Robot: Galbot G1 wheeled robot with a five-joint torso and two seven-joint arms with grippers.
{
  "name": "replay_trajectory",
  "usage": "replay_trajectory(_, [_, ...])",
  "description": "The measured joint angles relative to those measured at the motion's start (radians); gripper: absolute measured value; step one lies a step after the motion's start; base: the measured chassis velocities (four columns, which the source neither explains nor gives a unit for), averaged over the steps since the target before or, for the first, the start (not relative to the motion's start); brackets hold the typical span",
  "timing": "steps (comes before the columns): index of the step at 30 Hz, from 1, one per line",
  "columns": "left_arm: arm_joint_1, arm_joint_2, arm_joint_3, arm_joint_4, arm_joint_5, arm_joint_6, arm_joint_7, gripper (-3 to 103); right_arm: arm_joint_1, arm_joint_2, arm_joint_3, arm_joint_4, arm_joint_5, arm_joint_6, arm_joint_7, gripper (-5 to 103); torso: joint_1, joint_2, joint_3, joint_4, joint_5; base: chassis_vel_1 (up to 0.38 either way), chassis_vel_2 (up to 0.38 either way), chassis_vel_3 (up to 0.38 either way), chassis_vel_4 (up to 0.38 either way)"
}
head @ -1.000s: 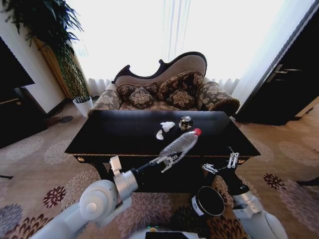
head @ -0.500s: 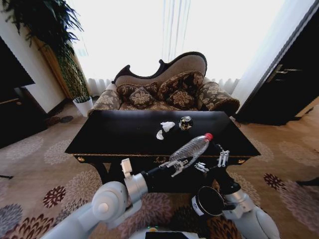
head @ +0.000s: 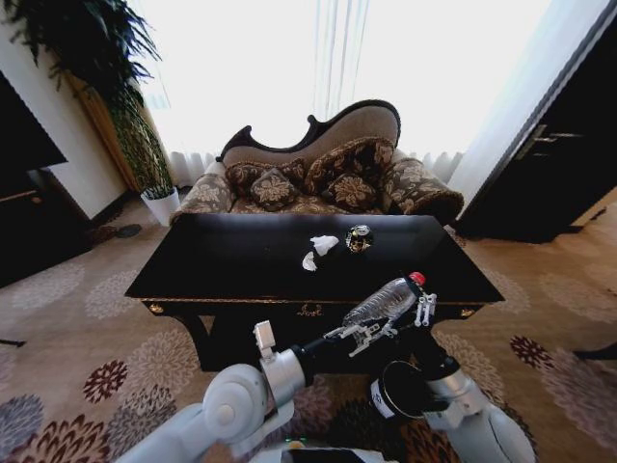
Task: Move to the front of the table and place the trash on the table into the trash bin.
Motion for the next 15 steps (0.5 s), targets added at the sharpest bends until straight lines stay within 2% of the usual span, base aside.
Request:
replay_trajectory(1, [0.0, 0.0, 0.0, 0.0, 0.0, 0.0, 0.0, 36, 0.0, 0.0, 0.0, 0.0, -0.001, 0.001, 0.0, 95, 0.0, 0.0, 0.0, 0.0001, -0.0002, 0.0, 0.0, 0.0, 0.0])
replay_trajectory(5, [0.001, -0.002, -0.004, -0.001, 0.001, 0.0, 0.004, 36, 0.0, 0.001, -0.008, -0.004, -0.009, 0.008, 0.0, 74, 0.0, 0.0, 0.0, 0.0, -0.0002, 0.0, 0.0, 0.0, 0.0])
replay_trajectory(6, [0.001, -0.002, -0.004, -0.001, 0.001, 0.0, 0.004, 36, 0.0, 0.001, -0.008, -0.004, -0.009, 0.008, 0.0, 74, 0.0, 0.0, 0.0, 0.0, -0.0002, 0.0, 0.0, 0.0, 0.0])
replay_trajectory(8, [0.007, 0.0, -0.013, -0.004, 0.002, 0.0, 0.004, 36, 0.0, 0.003, -0.014, -0.008, -0.01, 0.011, 0.0, 63, 0.0, 0.0, 0.0, 0.0, -0.0002, 0.0, 0.0, 0.0, 0.0])
replay_trajectory(9, [0.009, 0.002, -0.016, -0.005, 0.001, 0.001, 0.005, 36, 0.0, 0.003, -0.015, -0.009, -0.011, 0.013, -0.001, 63, 0.0, 0.0, 0.0, 0.0, -0.0002, 0.0, 0.0, 0.0, 0.0])
replay_trajectory(10, [0.011, 0.004, -0.017, -0.007, 0.001, 0.002, 0.005, 36, 0.0, 0.003, -0.016, -0.01, -0.012, 0.015, -0.001, 57, 0.0, 0.0, 0.0, 0.0, -0.0002, 0.0, 0.0, 0.0, 0.0])
replay_trajectory(11, [0.011, 0.004, -0.017, -0.007, 0.001, 0.002, 0.005, 36, 0.0, 0.003, -0.016, -0.01, -0.012, 0.015, -0.001, 57, 0.0, 0.0, 0.0, 0.0, -0.0002, 0.0, 0.0, 0.0, 0.0])
replay_trajectory(14, [0.019, 0.013, -0.021, -0.016, 0.001, 0.003, 0.005, 36, 0.001, 0.003, -0.017, -0.014, -0.012, 0.019, -0.001, 47, 0.0, 0.0, 0.0, 0.0001, -0.0003, 0.0, 0.0, 0.0, 0.0])
replay_trajectory(15, [0.021, 0.016, -0.021, -0.018, 0.002, 0.004, 0.005, 36, 0.001, 0.003, -0.017, -0.014, -0.012, 0.02, -0.001, 47, 0.0, 0.0, 0.0, 0.0001, -0.0002, 0.0, 0.0, 0.0, 0.0])
